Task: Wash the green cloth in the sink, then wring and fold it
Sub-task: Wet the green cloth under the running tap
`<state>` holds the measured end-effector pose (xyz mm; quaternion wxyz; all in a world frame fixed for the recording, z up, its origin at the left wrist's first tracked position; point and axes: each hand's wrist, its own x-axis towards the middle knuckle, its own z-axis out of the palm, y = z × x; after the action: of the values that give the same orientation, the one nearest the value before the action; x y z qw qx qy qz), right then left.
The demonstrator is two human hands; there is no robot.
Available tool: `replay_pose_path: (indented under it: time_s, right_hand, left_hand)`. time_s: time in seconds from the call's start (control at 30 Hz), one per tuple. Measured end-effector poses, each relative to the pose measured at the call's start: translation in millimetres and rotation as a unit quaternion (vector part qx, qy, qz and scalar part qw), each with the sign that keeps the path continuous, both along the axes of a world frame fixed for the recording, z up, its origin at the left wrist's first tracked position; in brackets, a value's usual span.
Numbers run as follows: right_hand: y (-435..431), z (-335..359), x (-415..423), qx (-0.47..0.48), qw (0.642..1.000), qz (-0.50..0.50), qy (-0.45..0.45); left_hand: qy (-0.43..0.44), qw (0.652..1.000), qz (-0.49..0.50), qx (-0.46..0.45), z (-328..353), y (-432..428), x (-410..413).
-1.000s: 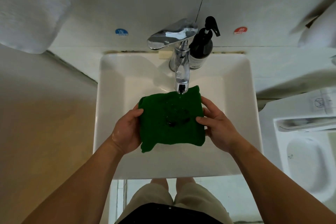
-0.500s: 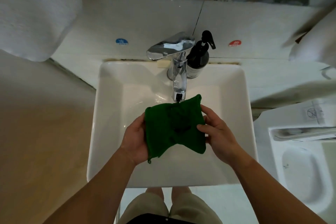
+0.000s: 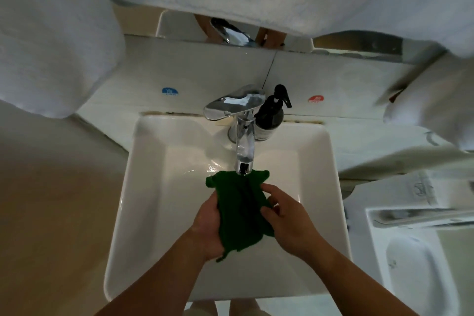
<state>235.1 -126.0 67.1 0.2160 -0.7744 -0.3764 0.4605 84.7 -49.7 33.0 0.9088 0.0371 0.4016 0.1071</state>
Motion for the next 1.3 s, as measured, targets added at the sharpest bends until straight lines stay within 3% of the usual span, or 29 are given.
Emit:
replay_pose_path:
  time_s: [0.2,0.3,0.33,0.4,0.47,0.53,0.63,0.7,0.77,0.9,1.0,1.3]
  right_hand:
    - [-2.6,27.2,40.2,-0.028,0.991,-0.036,-0.122]
    - [6.0,50.6,53.2,-0.086,0.964,0.062,-0.242]
    - [13.7,62.1,58.3,-0.059,0.950,0.075,-0.299]
    - [39.2,89.2,72.1,0.111,0.933,0.043,-0.338]
    - [73.1,116.4,84.2,0.269,0.915,0.020,-0.301]
    - [107.6,133.3,92.7,0.309,0.908,0.061,-0.275]
    - [142.9,145.5,97.9,0.216,0.925,0.169,-0.265]
    - [152.0,144.9,99.7,0.165,0.935,0.186,-0.255]
    - [154.3,139.6,101.5,0.150,0.947,0.168,-0.229]
    - [157.2,135.5,100.4,0.099,0.992,0.062,-0.053]
    - [159.4,134.3,103.3,0.078,0.995,0.064,-0.019]
    - [159.7,118.5,112.3,0.072,0.988,0.130,-0.032]
  left_hand:
    - [-0.006,1.000,-0.006,0.017,6.6,4.8,24.7]
    - [-0.030,0.999,0.031,0.023,7.5,10.1,32.6]
    - [-0.049,0.998,0.033,0.022,9.9,10.0,36.1]
    - [-0.071,0.997,0.028,0.010,13.3,8.6,44.8]
    - [-0.083,0.996,0.033,0.006,15.8,5.0,54.8]
    - [-0.095,0.995,0.038,0.001,19.0,1.1,66.1]
    - [-0.118,0.993,0.029,-0.008,29.9,-4.5,83.9]
    - [-0.138,0.990,0.035,-0.001,37.7,-4.6,92.9]
    - [-0.147,0.988,0.047,0.017,48.8,-2.0,99.8]
    - [-0.155,0.982,0.093,0.054,64.8,8.9,105.4]
    - [-0.169,0.977,0.117,0.055,69.8,12.3,106.1]
    - [-0.189,0.961,0.192,0.068,82.6,14.2,112.4]
